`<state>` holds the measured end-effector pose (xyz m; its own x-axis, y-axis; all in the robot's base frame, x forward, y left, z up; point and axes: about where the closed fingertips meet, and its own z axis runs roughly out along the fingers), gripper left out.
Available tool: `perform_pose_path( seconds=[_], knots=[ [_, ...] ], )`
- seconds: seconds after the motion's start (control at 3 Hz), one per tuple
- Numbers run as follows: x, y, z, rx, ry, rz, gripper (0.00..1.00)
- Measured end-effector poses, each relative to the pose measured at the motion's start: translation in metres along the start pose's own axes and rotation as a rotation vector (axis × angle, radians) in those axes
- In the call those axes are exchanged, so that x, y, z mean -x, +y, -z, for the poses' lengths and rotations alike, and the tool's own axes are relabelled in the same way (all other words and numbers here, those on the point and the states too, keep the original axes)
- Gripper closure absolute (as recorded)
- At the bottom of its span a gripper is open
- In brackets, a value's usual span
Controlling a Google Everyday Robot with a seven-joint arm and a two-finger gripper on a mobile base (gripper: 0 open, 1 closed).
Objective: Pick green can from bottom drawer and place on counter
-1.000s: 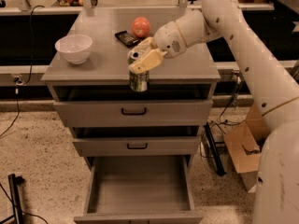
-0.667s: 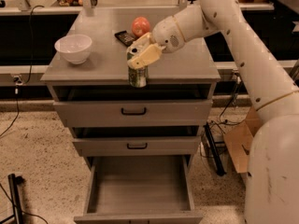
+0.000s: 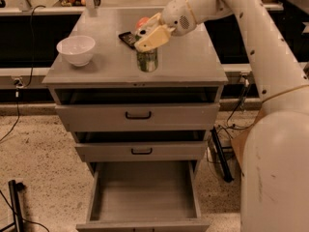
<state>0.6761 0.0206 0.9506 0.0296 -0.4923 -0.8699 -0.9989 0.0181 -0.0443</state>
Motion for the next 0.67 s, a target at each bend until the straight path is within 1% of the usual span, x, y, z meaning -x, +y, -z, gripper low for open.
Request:
perform_pose_path(
  seconds=[0.33,0.67],
  knots=[
    [-0.016,-0.021,0.017,-0.088,-0.005,-0.089,1.00],
    [-0.041,-0.036,0.036,-0.205,-0.003,-0.204,1.00]
  ],
)
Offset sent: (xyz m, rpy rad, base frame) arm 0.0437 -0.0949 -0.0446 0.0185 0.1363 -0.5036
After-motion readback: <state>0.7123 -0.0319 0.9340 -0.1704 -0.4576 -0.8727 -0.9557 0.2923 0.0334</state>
